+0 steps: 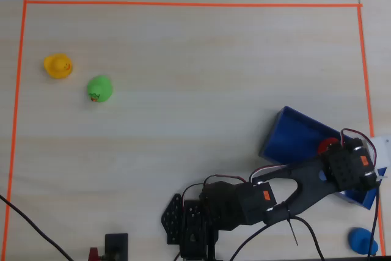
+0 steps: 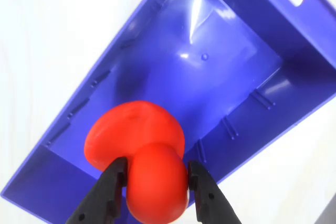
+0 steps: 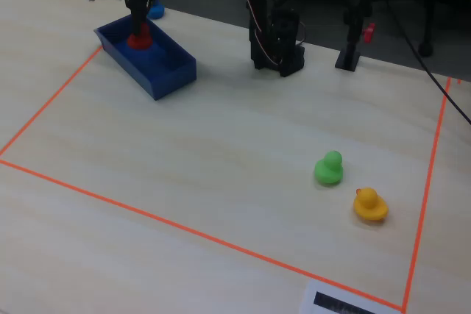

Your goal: Grasp red duck and put it into box.

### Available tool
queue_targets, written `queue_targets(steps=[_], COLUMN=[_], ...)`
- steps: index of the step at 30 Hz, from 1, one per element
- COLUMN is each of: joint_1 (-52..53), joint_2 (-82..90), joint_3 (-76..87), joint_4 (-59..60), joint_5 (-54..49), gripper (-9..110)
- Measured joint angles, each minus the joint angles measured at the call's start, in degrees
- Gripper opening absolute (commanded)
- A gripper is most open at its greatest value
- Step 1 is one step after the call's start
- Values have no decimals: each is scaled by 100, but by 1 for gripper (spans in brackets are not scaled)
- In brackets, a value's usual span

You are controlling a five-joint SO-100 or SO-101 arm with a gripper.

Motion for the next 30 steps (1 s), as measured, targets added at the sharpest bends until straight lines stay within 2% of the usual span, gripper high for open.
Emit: queue_targets(steps=[7,12,16,22,27,30], joint_1=[-9,-141,-677,-2795,-5071,-6047], joint_2=[88,571,1433,3691,5950,7163], joint_3=[0,0,132,1327,3401,4702], joint_4=[193,246,141,396,844,958], joint_5=[0,105,422,431,-281,-712], gripper=[15,0,0,0,0,0])
